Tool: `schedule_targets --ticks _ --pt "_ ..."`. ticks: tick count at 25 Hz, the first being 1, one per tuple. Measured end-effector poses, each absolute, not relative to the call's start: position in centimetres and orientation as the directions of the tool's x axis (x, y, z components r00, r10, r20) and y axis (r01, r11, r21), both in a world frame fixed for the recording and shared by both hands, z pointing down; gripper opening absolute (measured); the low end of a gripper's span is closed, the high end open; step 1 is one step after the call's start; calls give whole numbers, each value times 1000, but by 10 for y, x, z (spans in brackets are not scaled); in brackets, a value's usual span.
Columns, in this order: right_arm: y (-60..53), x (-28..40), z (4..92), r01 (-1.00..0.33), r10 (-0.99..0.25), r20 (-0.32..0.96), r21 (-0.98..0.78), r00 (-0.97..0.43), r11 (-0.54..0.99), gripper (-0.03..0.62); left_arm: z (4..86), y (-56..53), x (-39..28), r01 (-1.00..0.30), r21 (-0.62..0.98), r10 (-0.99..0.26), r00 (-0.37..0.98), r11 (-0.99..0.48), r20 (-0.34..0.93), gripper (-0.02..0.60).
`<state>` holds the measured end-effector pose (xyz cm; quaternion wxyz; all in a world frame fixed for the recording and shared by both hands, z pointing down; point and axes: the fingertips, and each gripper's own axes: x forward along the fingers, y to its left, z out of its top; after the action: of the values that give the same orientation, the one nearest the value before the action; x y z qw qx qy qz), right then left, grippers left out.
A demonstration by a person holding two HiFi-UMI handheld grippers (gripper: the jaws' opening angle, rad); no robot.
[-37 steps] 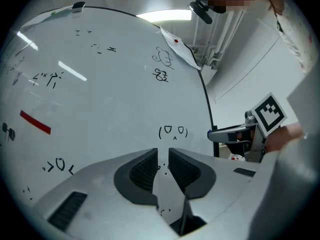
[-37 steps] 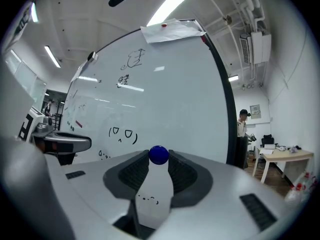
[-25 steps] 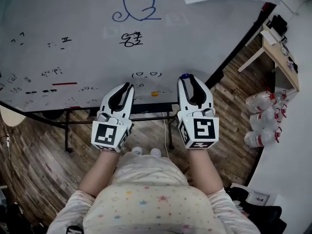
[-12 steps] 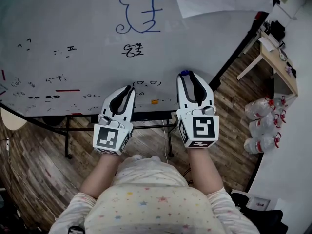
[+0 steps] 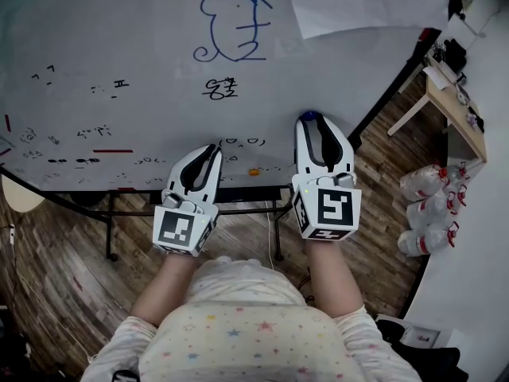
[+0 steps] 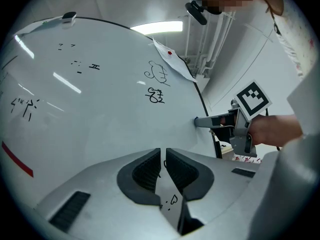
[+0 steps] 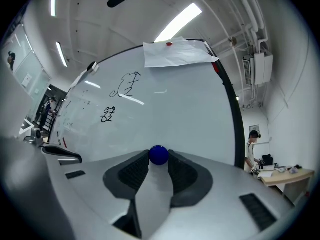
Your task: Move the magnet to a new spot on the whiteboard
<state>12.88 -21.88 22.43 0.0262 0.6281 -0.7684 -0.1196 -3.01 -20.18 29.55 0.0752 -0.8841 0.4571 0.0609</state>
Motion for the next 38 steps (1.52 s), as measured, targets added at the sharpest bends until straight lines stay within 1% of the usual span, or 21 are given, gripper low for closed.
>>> schedule_targets --ticks 12,16,24,35,36,38 --pt "-220 129 223 -965 -972 -135 206 -192 162 126 299 -200 -25 -811 -73 -795 584 -581 -165 38" --pt "-218 130 220 -966 -970 -147 200 -193 162 150 299 -199 -23 -809 -72 -793 586 -583 -166 38" --pt "-210 133 220 -967 -969 -149 193 -197 167 150 299 -198 -25 -810 -68 -794 585 -583 -166 38" --pt "-200 142 223 -972 -969 -161 172 -186 158 121 301 -195 -23 -803 -61 -788 594 -593 -163 38" --pt "-198 143 223 -973 -969 -167 169 -184 155 115 301 -195 -23 -804 -62 -788 593 -592 -166 38" --pt "-195 145 223 -975 -967 -183 164 -177 148 81 300 -194 -25 -807 -63 -789 588 -588 -176 38"
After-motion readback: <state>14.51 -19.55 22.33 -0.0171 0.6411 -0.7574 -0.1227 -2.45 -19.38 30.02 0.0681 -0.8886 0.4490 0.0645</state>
